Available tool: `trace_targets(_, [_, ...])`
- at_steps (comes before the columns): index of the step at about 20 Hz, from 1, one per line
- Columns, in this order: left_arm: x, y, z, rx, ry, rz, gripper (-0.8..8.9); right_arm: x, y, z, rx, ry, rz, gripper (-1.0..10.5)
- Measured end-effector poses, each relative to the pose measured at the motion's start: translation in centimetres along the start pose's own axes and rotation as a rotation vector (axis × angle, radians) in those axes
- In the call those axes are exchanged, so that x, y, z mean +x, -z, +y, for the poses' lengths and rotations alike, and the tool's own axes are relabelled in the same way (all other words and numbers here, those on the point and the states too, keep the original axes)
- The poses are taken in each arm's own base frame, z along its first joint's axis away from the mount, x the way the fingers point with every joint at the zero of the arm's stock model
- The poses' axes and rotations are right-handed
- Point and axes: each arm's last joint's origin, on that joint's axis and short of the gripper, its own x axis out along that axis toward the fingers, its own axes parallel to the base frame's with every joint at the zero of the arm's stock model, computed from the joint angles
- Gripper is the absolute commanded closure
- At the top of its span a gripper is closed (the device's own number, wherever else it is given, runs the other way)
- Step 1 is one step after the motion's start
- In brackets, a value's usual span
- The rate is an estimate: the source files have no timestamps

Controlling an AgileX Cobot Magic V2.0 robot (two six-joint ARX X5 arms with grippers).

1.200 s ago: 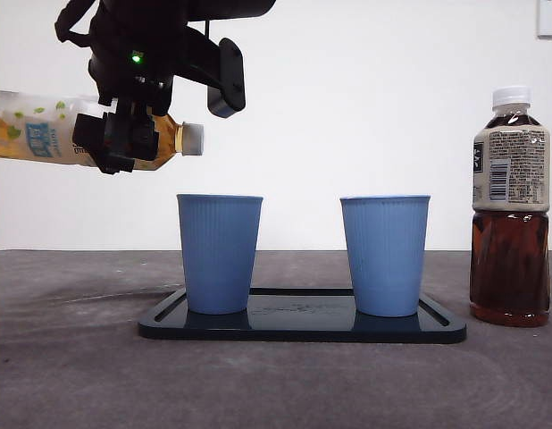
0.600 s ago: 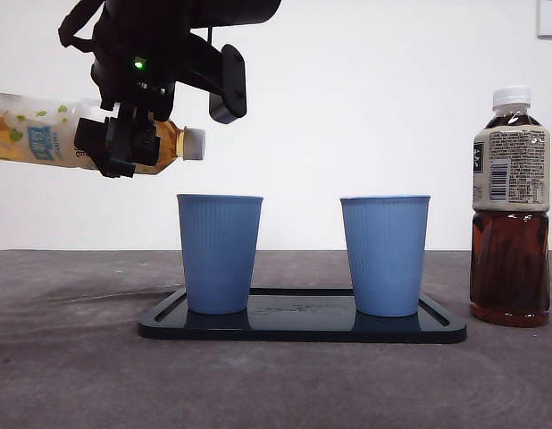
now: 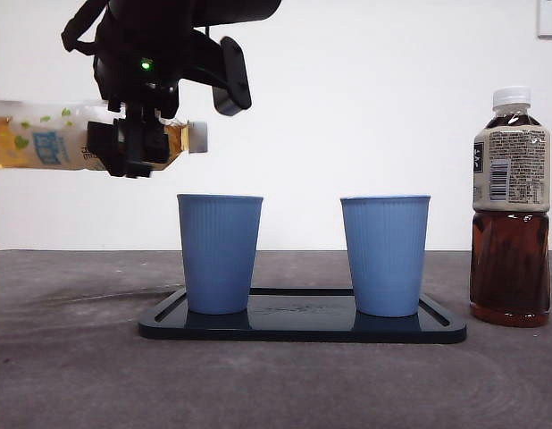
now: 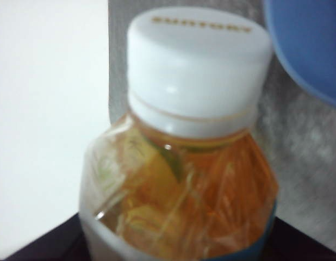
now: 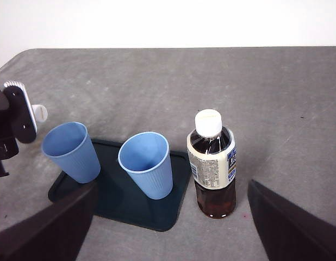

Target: Pour the drink into the cup

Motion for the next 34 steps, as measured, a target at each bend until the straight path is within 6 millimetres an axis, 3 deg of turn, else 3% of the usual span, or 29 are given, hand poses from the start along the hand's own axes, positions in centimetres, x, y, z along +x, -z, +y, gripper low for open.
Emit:
trace_targets(5, [-0.7, 1.0, 0.9, -0.293, 0.110, -0.042, 6.04, 0.0, 0.0, 0.0, -0.015, 0.000, -0.001, 5.1])
trace_targets(11, [-1.8, 3.9, 4.6, -0.778, 0.203, -0.084, 6.07, 0.0, -0.2, 0.0, -0.034, -0.004, -0.021, 5.1])
trace_targets(18, [-2.8, 5.7, 6.2, -1.065, 0.208, -0.146, 6.10, 0.0, -0.5, 0.1, -0.047, -0.009, -0.049, 5.1])
trace_targets(24, [-2.0, 7.3, 3.8, -1.207, 0.217, -0.216, 6.94, 0.0, -0.7, 0.2, -0.068, -0.014, -0.076, 5.1])
trace_targets(29, [0.0, 8.8, 0.6, -1.265, 0.277, -0.226, 6.93, 0.0, -0.8, 0.2, -0.085, -0.015, -0.084, 5.1])
trace_targets(34, [1.6, 9.3, -0.4, -1.341, 0.304, -0.272, 6.94, 0.0, -0.8, 0.2, -0.088, -0.015, -0.084, 5.1])
